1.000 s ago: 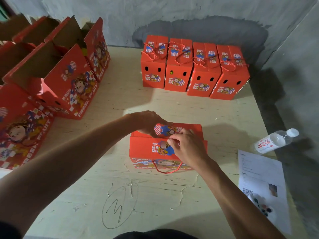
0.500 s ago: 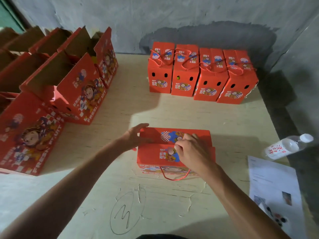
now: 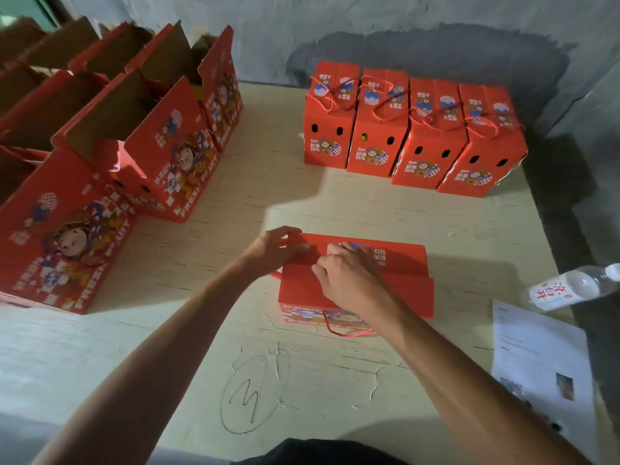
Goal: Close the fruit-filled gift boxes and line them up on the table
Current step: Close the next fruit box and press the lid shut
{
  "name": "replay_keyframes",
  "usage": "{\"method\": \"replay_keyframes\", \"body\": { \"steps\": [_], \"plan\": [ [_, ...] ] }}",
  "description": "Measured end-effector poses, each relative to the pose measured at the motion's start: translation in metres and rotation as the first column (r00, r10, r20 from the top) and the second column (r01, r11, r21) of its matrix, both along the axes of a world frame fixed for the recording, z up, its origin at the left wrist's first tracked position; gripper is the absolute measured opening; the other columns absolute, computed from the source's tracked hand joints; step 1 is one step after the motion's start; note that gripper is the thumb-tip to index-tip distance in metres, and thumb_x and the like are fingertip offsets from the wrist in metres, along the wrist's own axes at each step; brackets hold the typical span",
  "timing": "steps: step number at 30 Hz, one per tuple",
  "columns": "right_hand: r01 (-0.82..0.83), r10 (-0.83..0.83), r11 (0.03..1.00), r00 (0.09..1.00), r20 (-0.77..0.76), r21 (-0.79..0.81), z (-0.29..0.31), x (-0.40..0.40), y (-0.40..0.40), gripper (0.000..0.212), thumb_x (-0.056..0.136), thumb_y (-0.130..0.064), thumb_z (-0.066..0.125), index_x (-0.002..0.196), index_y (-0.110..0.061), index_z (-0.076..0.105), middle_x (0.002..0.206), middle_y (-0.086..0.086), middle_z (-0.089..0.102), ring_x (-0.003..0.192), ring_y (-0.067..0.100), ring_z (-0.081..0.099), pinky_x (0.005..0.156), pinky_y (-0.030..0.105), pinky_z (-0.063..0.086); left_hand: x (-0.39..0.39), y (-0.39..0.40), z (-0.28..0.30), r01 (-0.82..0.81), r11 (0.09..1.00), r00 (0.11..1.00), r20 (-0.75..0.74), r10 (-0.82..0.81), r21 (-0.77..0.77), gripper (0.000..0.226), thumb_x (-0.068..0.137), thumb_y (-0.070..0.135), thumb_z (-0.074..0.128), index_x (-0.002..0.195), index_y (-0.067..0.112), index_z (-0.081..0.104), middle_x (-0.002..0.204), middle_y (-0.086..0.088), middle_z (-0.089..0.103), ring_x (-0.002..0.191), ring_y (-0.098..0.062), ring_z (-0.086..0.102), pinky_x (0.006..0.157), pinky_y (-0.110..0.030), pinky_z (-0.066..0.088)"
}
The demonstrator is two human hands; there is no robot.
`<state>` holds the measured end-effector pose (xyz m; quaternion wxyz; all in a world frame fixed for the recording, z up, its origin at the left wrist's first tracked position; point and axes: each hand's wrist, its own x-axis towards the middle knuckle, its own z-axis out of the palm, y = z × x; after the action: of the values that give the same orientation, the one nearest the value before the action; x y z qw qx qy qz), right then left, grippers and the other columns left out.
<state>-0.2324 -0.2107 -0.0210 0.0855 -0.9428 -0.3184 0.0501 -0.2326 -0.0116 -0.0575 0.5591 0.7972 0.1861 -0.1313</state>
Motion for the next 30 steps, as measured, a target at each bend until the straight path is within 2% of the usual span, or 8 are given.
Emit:
{"method": "replay_keyframes", "body": {
  "steps": [3, 6, 9, 11, 15, 21, 24, 30],
  "plan": [
    [-0.005, 0.008, 0.998, 0.998, 0.055, -0.060, 0.004, 0.000, 0.008, 0.036, 0.105, -0.039, 0.045, 0.102, -0.018, 0.075, 0.107, 0.000, 0.064, 0.108, 0.023, 0.056, 0.097, 0.039, 0.037, -0.003, -0.005, 0.001, -0.050, 0.998, 0.997, 0.055, 0.048, 0.038, 0.035, 0.095, 0.035, 0.073, 0.126, 0.021, 0.066, 0.104, 0.004, 0.072, 0.079, -0.008, 0.070, 0.067, -0.039, 0.064],
    [0.028, -0.027, 0.999, 0.999, 0.021, -0.046, 0.004, -0.001, 0.009, 0.036, 0.104, -0.042, 0.049, 0.102, -0.019, 0.077, 0.105, 0.001, 0.064, 0.106, 0.026, 0.057, 0.091, 0.038, 0.043, -0.008, -0.010, 0.000, -0.119, 0.992, 0.990, 0.087, 0.115, 0.039, 0.029, 0.103, 0.033, 0.060, 0.123, 0.014, 0.069, 0.106, -0.010, 0.074, 0.082, -0.020, 0.068, 0.074, -0.046, 0.061],
    [0.178, -0.165, 0.963, 0.983, -0.081, 0.202, -0.003, -0.004, 0.001, 0.025, 0.095, -0.042, 0.069, 0.090, -0.020, 0.079, 0.093, 0.001, 0.064, 0.096, 0.025, 0.057, 0.085, 0.037, 0.044, -0.025, -0.015, -0.004, -0.235, 0.956, 0.962, 0.102, 0.255, -0.177, 0.035, 0.104, 0.038, 0.058, 0.122, 0.011, 0.069, 0.096, -0.006, 0.074, 0.082, -0.016, 0.067, 0.071, -0.037, 0.060],
    [0.271, -0.239, 0.906, 0.962, -0.134, 0.326, -0.011, -0.006, -0.002, 0.021, 0.088, -0.039, 0.077, 0.083, -0.020, 0.076, 0.088, -0.001, 0.062, 0.093, 0.022, 0.054, 0.084, 0.038, 0.043, -0.044, -0.022, -0.015, -0.208, 0.933, 0.960, 0.123, 0.253, -0.294, 0.038, 0.102, 0.045, 0.059, 0.118, 0.012, 0.071, 0.101, -0.014, 0.075, 0.089, -0.019, 0.068, 0.078, -0.037, 0.058],
    [0.297, -0.243, 0.884, 0.951, -0.189, 0.362, -0.021, -0.002, -0.004, 0.018, 0.090, -0.042, 0.075, 0.085, -0.025, 0.078, 0.085, -0.001, 0.061, 0.094, 0.022, 0.054, 0.083, 0.037, 0.041, -0.066, -0.048, -0.033, -0.274, 0.820, 0.928, 0.086, 0.363, -0.503, 0.034, 0.101, 0.044, 0.061, 0.118, 0.017, 0.072, 0.111, -0.015, 0.076, 0.095, -0.024, 0.073, 0.082, -0.040, 0.061],
    [0.222, -0.180, 0.937, 0.969, -0.170, 0.269, -0.025, 0.007, -0.003, 0.024, 0.097, -0.043, 0.065, 0.094, -0.025, 0.081, 0.092, 0.003, 0.066, 0.091, 0.026, 0.060, 0.092, 0.039, 0.039, -0.064, -0.048, -0.034, -0.288, 0.813, 0.929, 0.057, 0.365, -0.506, 0.025, 0.102, 0.039, 0.058, 0.108, 0.024, 0.077, 0.104, -0.006, 0.077, 0.093, -0.021, 0.072, 0.086, -0.041, 0.058],
    [0.280, -0.249, 0.917, 0.958, -0.142, 0.285, -0.024, 0.003, 0.003, 0.023, 0.092, -0.045, 0.070, 0.088, -0.025, 0.080, 0.092, 0.001, 0.063, 0.092, 0.024, 0.059, 0.093, 0.039, 0.041, -0.060, -0.045, -0.032, -0.306, 0.792, 0.926, 0.030, 0.377, -0.528, 0.022, 0.104, 0.031, 0.059, 0.110, 0.019, 0.076, 0.106, -0.010, 0.077, 0.094, -0.025, 0.071, 0.084, -0.042, 0.060],
    [0.348, -0.373, 0.753, 0.925, -0.073, 0.558, -0.032, -0.030, -0.031, 0.041, 0.084, -0.026, 0.085, 0.117, -0.010, 0.066, 0.107, 0.004, 0.066, 0.100, 0.025, 0.062, 0.089, 0.042, 0.052, -0.058, -0.047, -0.035, -0.346, 0.809, 0.904, 0.061, 0.423, -0.475, 0.016, 0.103, 0.025, 0.061, 0.114, 0.019, 0.071, 0.101, -0.003, 0.078, 0.092, -0.022, 0.073, 0.071, -0.033, 0.062]
  ]
}}
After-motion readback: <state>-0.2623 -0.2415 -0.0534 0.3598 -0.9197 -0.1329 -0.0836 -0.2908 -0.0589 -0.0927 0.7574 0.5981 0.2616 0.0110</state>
